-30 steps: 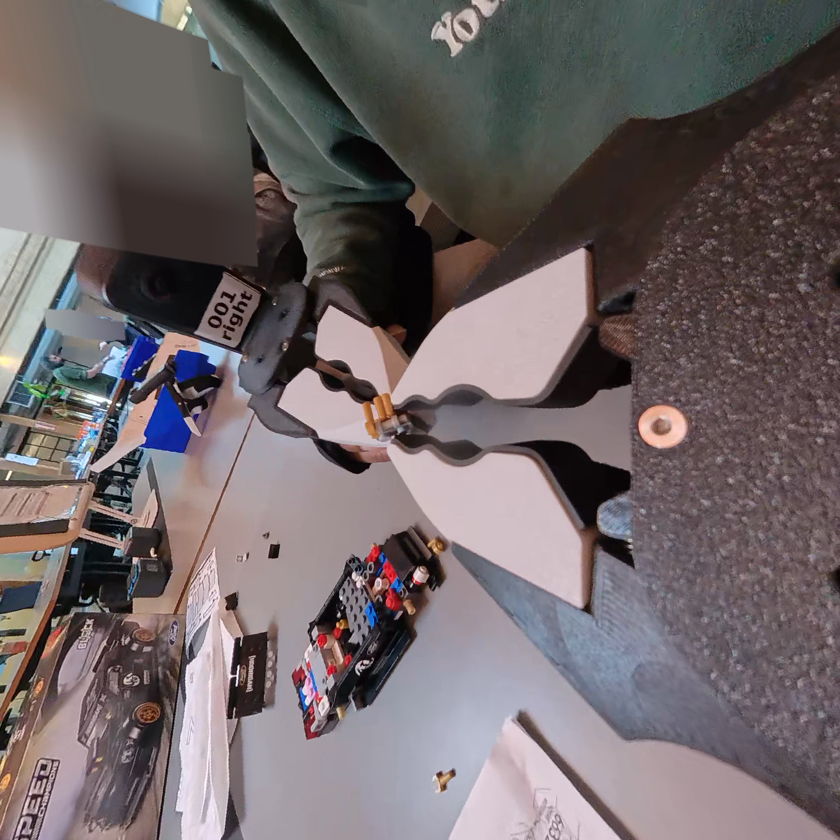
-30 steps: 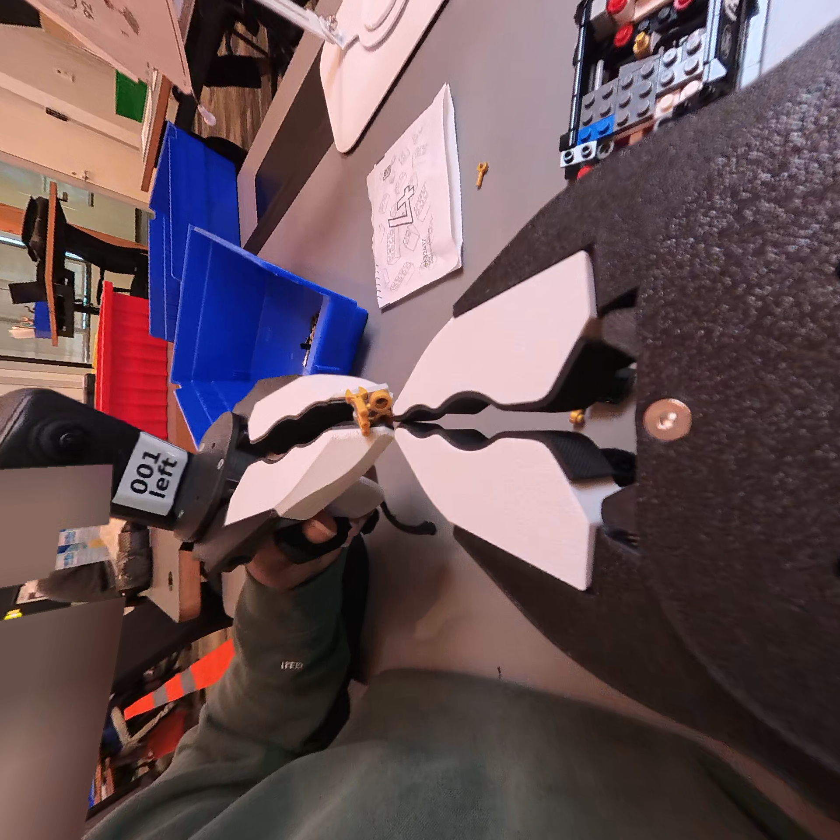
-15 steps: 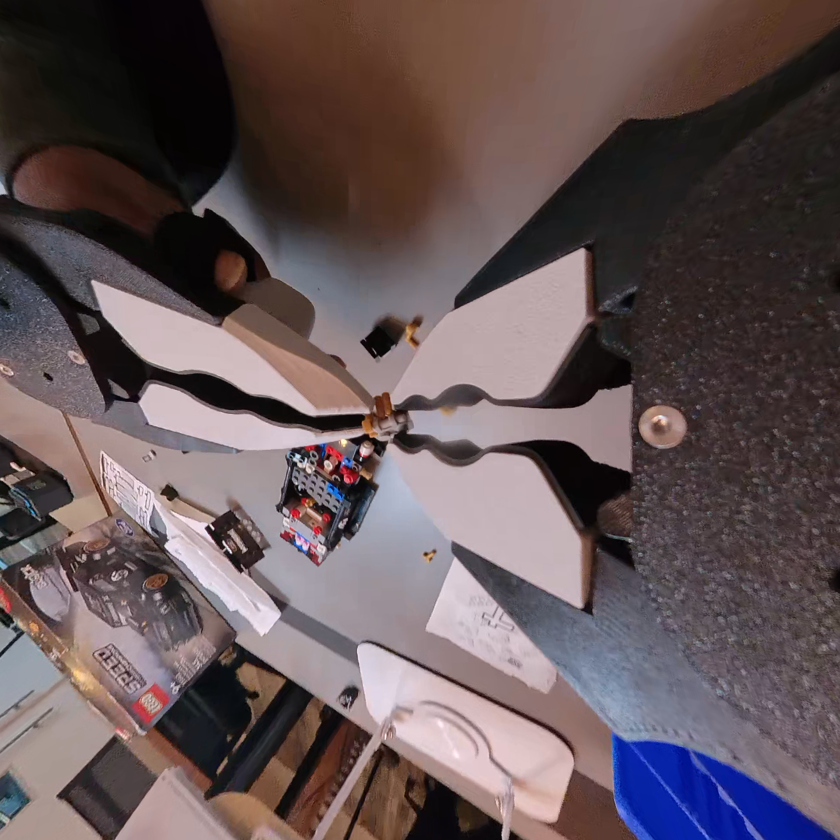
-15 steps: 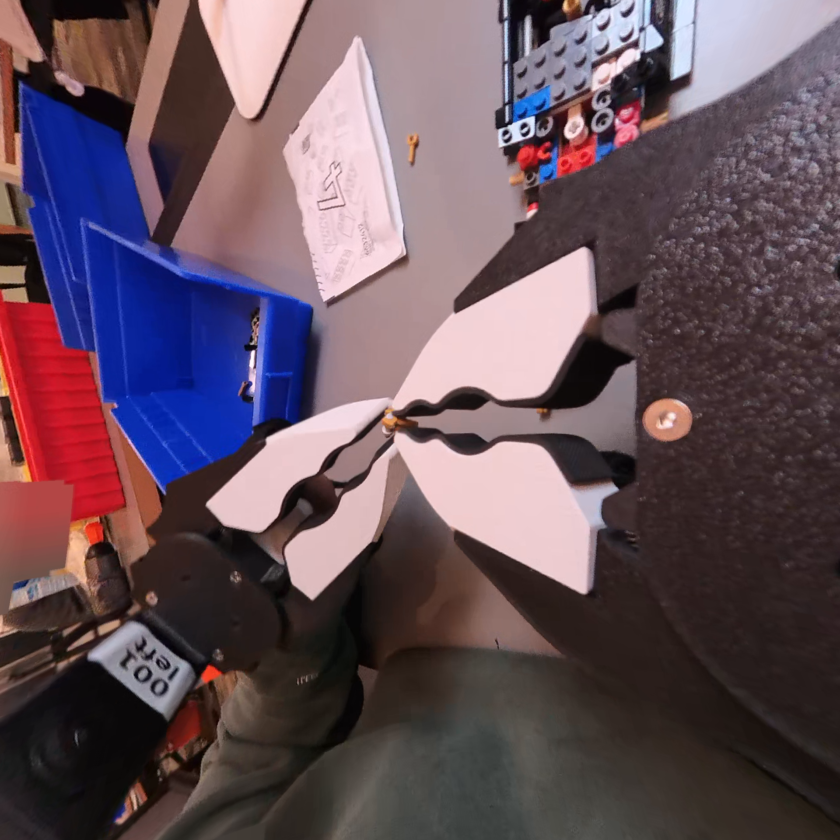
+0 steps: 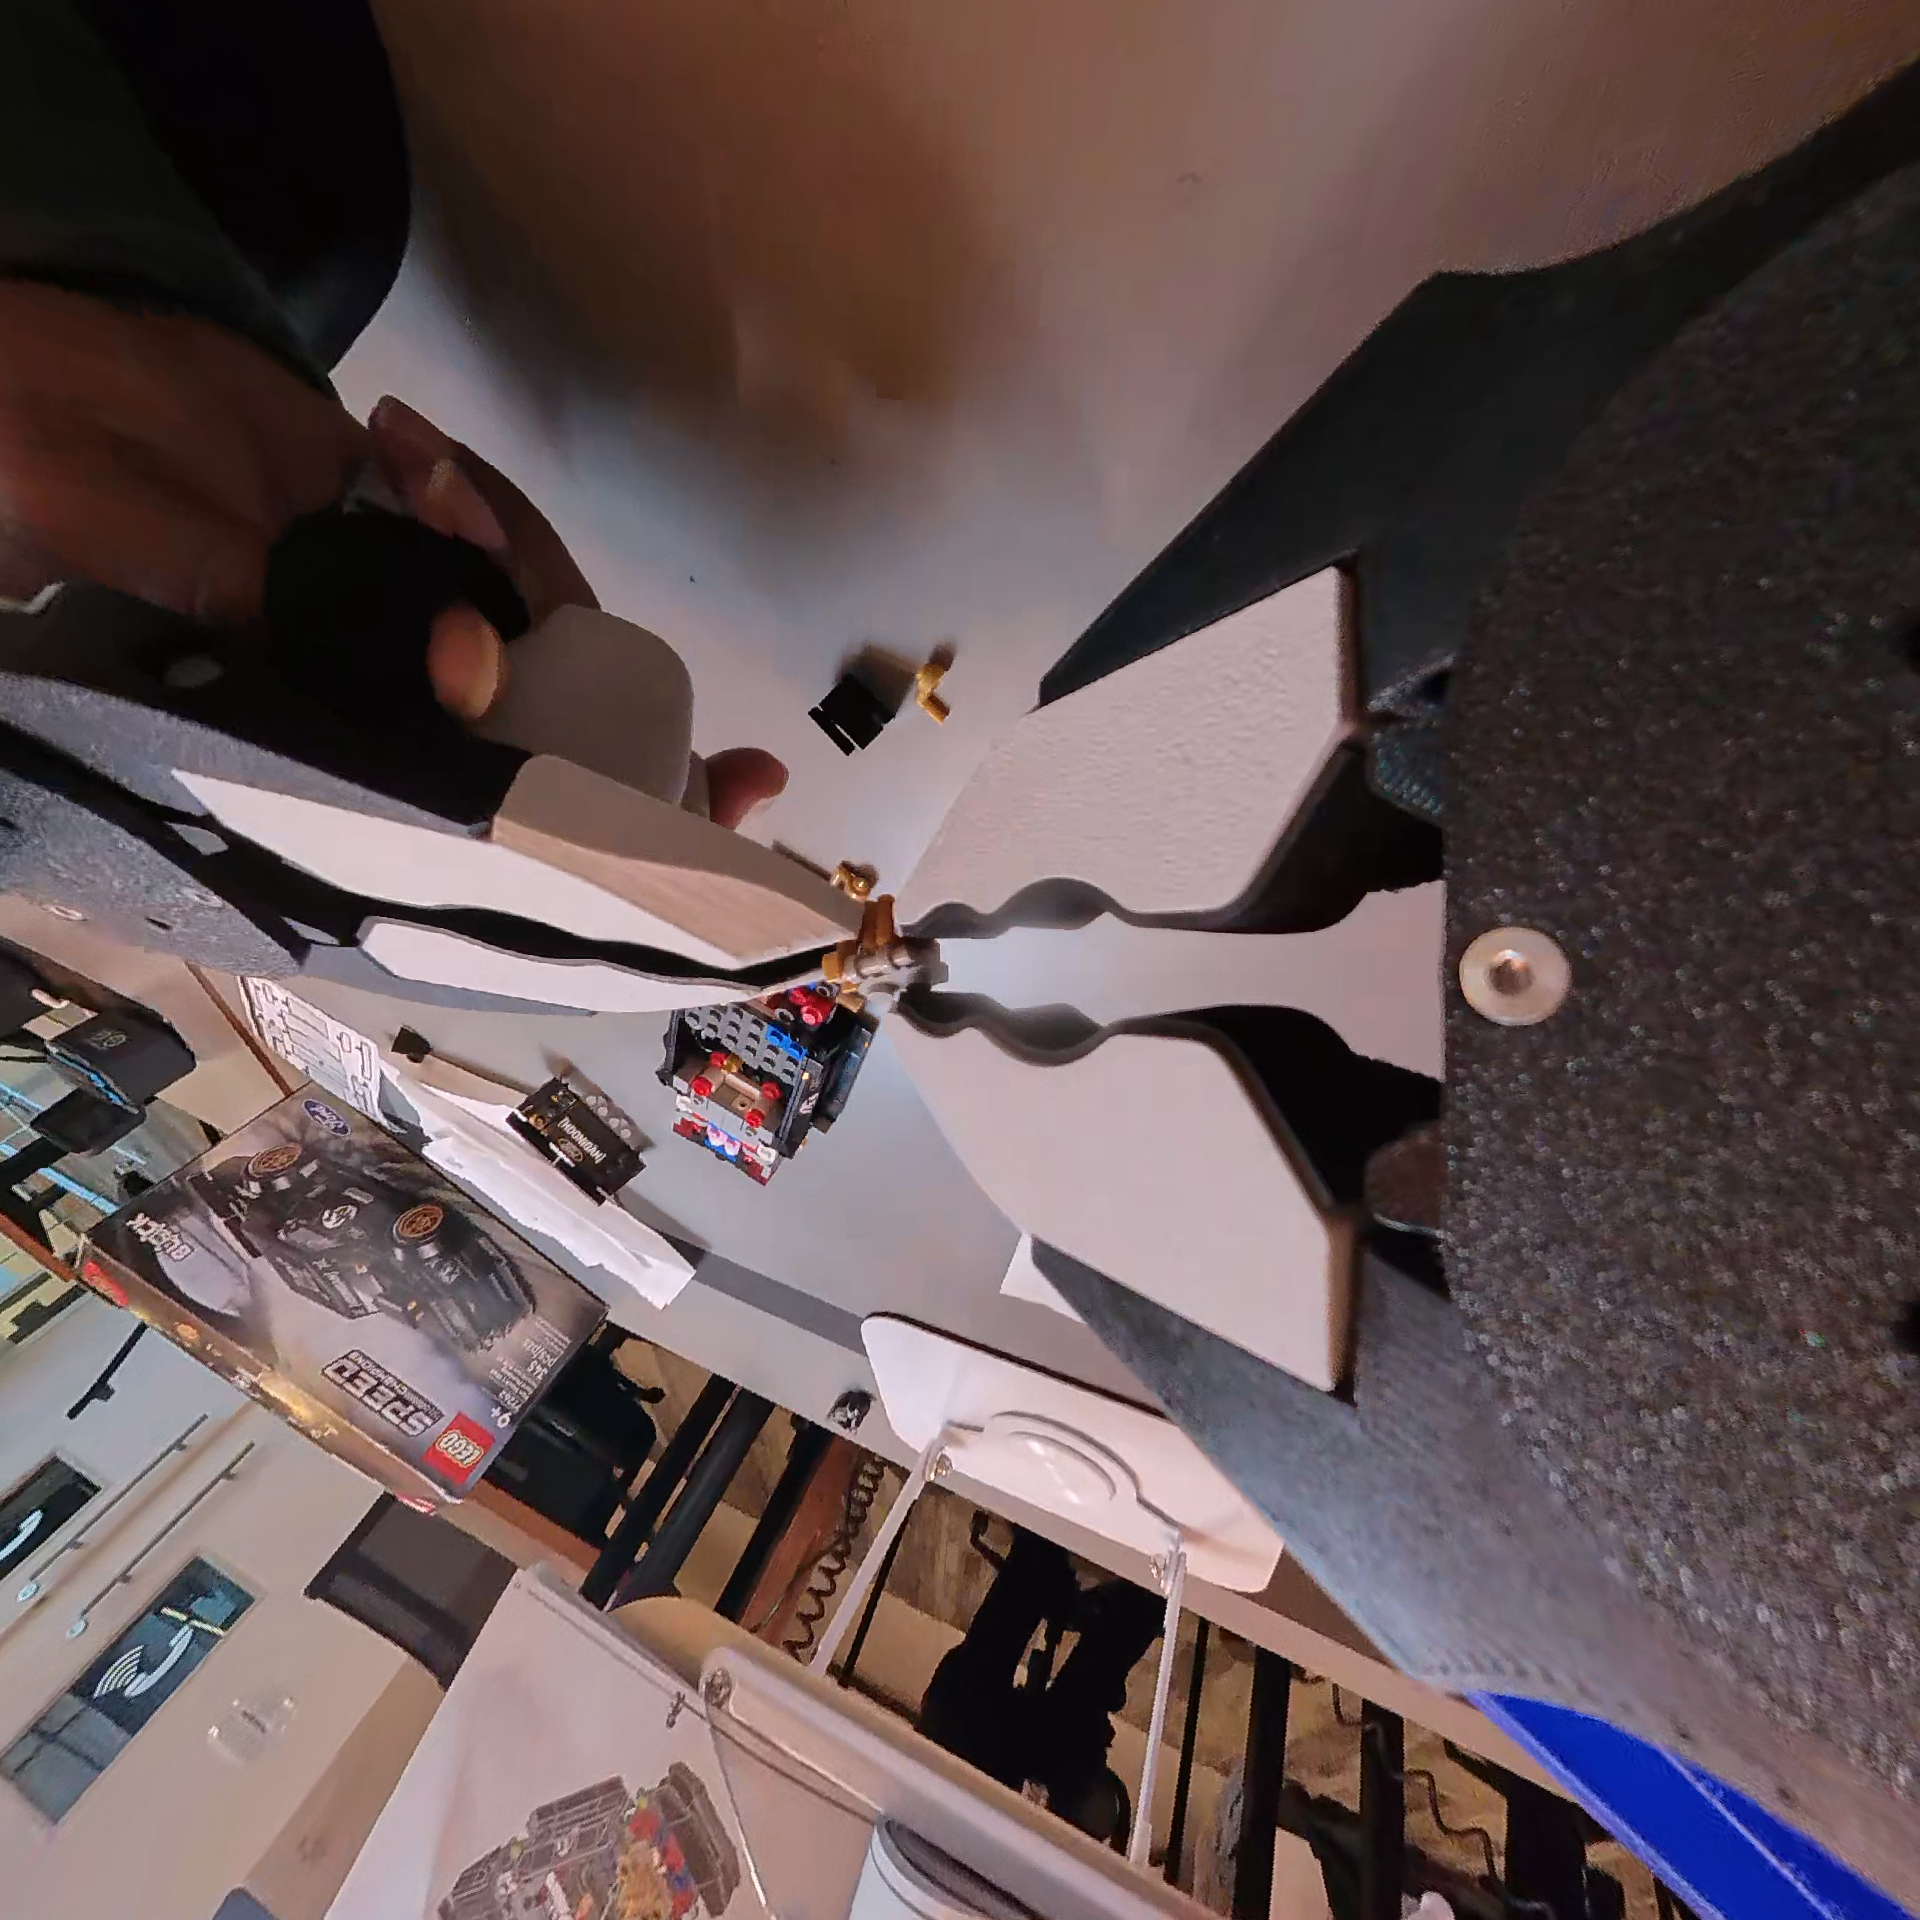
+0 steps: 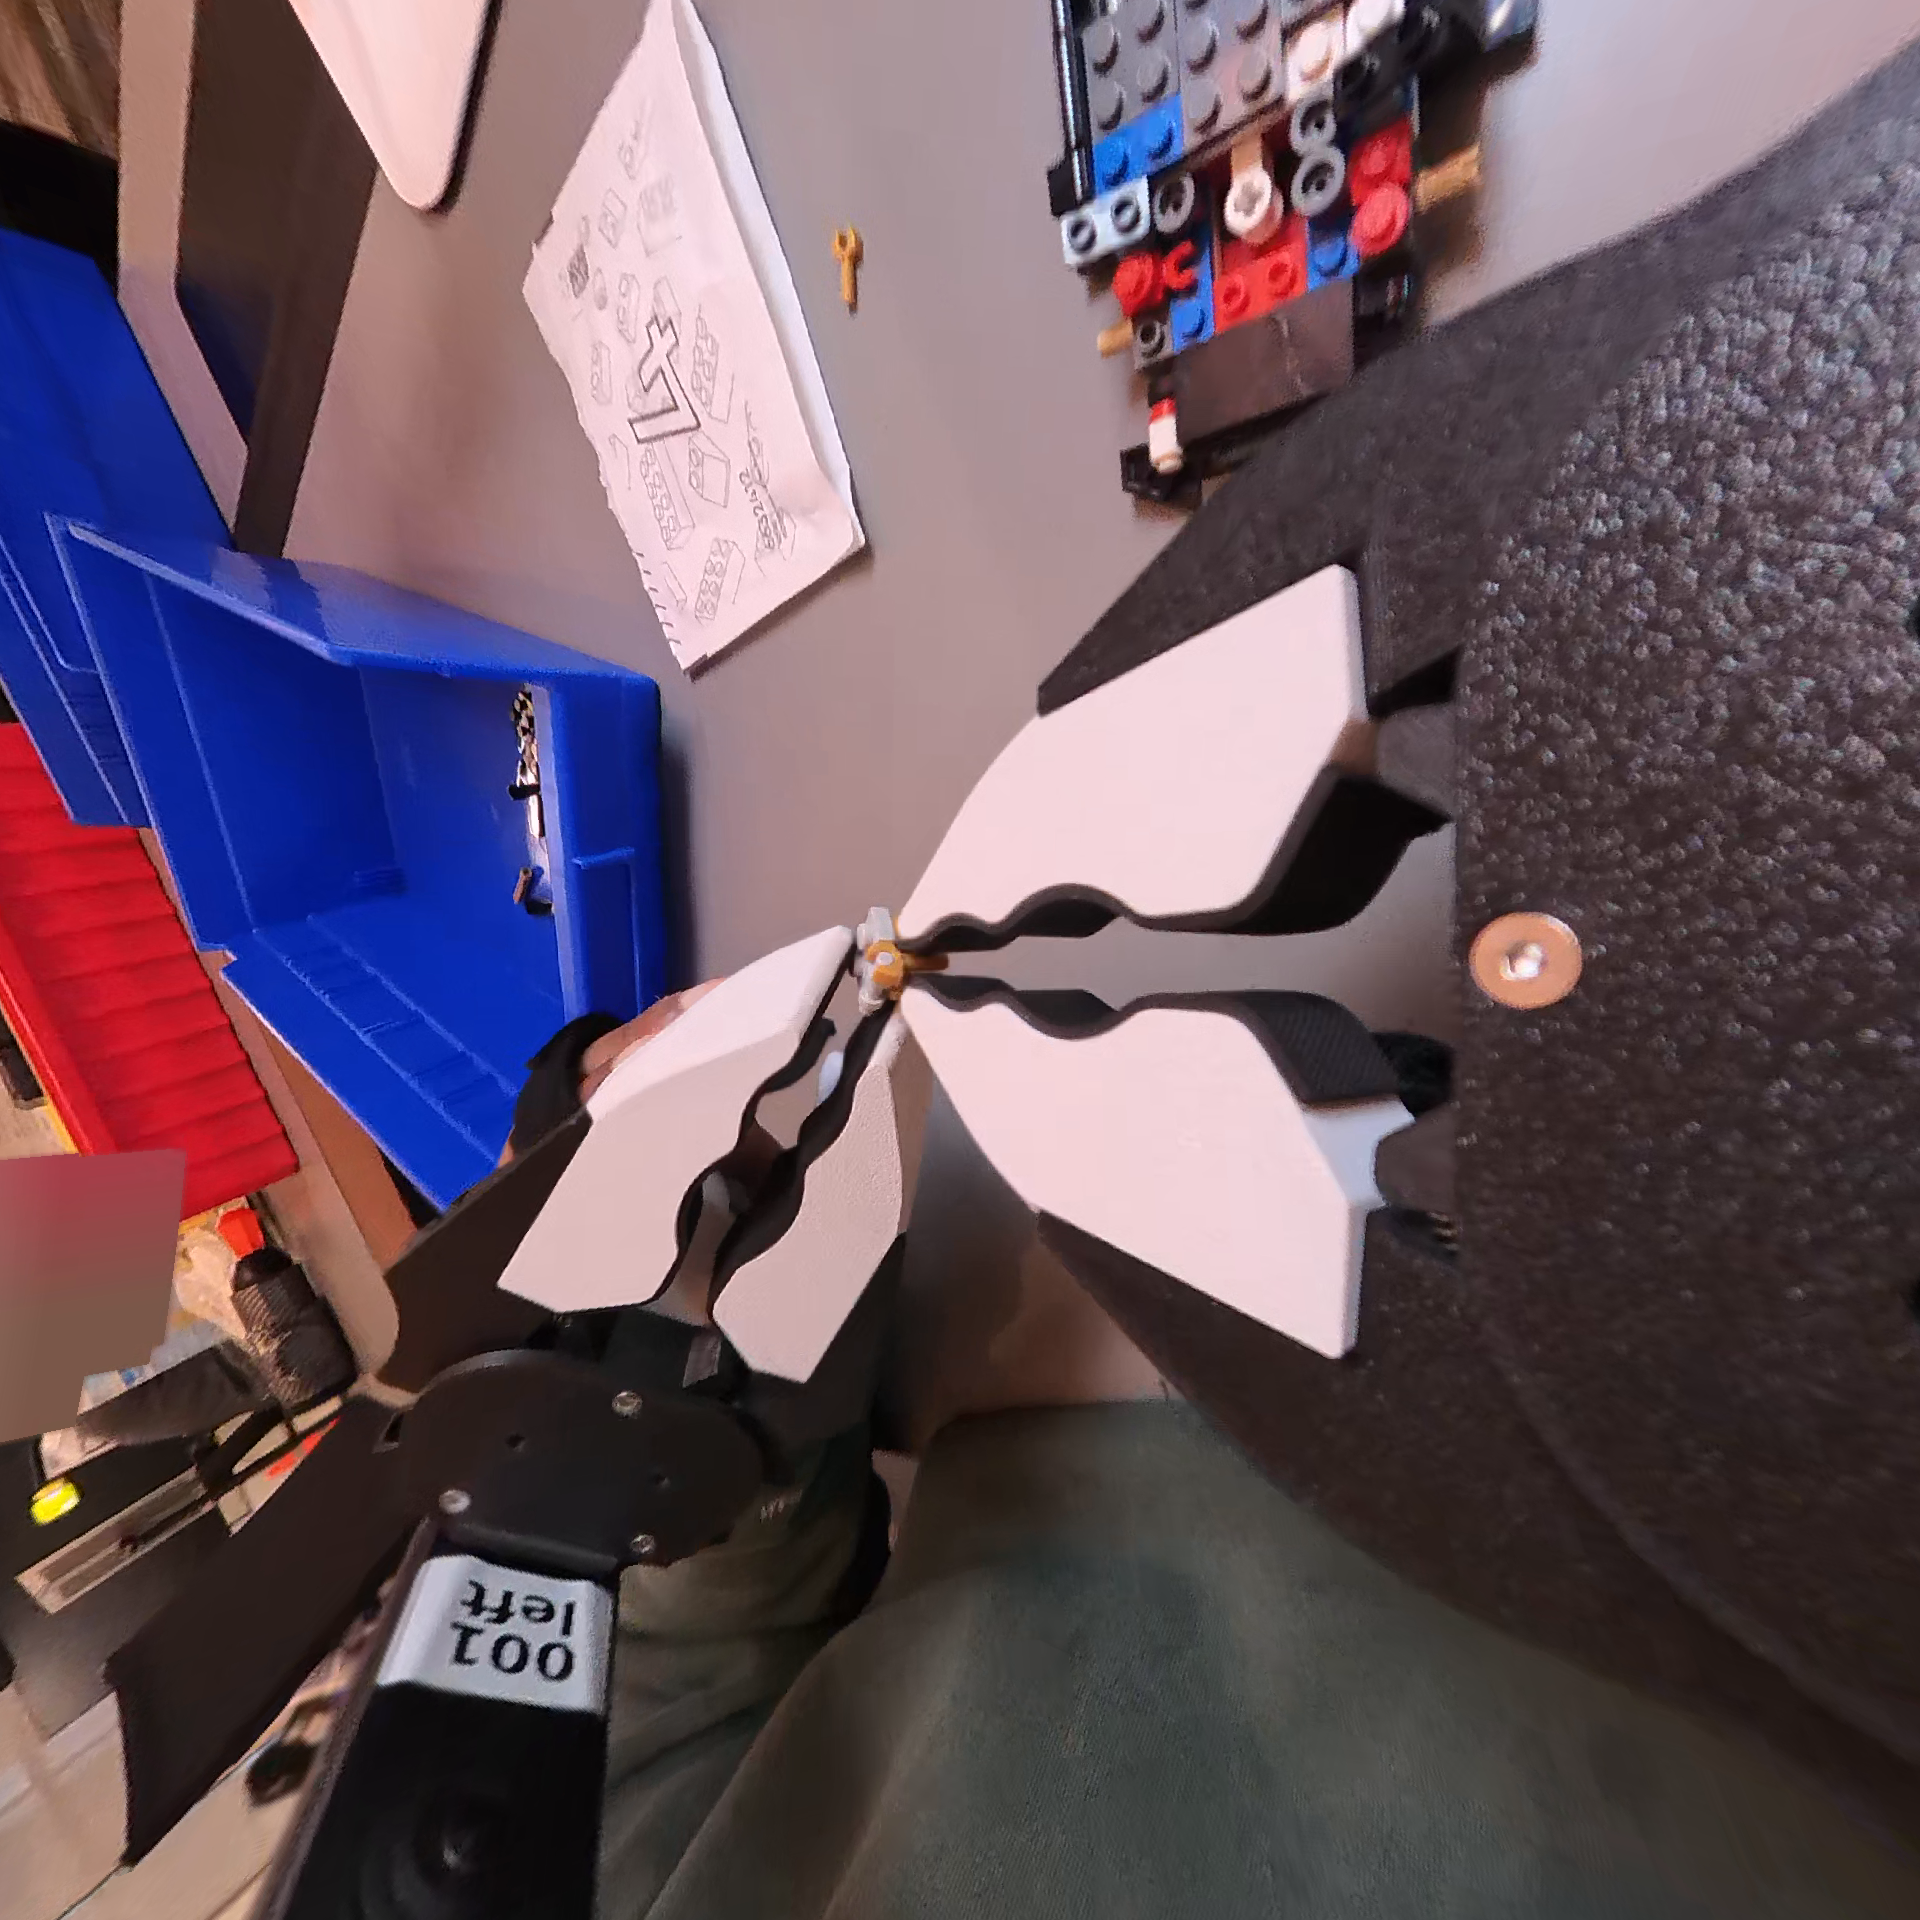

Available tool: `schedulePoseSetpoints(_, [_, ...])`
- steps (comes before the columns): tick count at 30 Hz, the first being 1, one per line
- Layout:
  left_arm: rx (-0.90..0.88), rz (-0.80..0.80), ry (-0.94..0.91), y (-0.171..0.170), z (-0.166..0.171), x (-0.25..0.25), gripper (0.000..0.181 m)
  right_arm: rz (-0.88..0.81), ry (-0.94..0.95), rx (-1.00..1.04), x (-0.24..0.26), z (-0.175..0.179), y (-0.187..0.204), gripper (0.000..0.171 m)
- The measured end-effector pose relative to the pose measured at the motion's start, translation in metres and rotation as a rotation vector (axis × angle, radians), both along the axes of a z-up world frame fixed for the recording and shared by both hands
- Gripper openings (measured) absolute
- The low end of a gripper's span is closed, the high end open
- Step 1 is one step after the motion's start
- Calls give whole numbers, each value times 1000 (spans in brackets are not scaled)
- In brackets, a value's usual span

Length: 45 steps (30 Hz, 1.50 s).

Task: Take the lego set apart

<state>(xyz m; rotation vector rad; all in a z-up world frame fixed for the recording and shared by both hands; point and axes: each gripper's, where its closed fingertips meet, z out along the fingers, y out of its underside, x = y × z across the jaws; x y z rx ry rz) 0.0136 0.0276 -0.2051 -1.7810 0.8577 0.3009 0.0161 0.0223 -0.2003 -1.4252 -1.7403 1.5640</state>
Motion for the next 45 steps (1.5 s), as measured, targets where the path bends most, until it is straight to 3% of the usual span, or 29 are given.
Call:
schedulePoseSetpoints(7, [58, -21, 61, -1, 2, 4, 9, 51, -78, -200, 5, 1, -3, 3])
schedulePoseSetpoints(14, [52, -83, 4, -8, 6, 11, 9, 129, -102, -234, 12, 2, -10, 2])
schedulePoseSetpoints(17, [-18, -92, -109, -9, 4, 11, 9, 133, -98, -184, 12, 0, -11, 3])
schedulePoseSetpoints(36, [-147, -1, -300, -2, -14, 9, 9, 123, -163, -89, 14, -21, -5, 3])
schedulePoseSetpoints(38, [-36, 123, -287, 8, 2, -22, 9, 268, -260, -58, 29, -39, -31, 2])
schedulePoseSetpoints(39, [-44, 138, -376, 9, 12, -34, 9, 300, -277, 19, 31, -53, -45, 3])
schedulePoseSetpoints(40, [-88, 96, -459, 5, 15, -28, 9, 246, -233, 129, 24, -56, -42, 3])
schedulePoseSetpoints(43, [-75, 23, -349, -3, 6, 0, 9, 110, -113, 156, 9, -22, -6, 2])
schedulePoseSetpoints(45, [-116, 27, -462, 1, 10, -4, 9, 92, -154, 219, 11, -37, 0, 3])
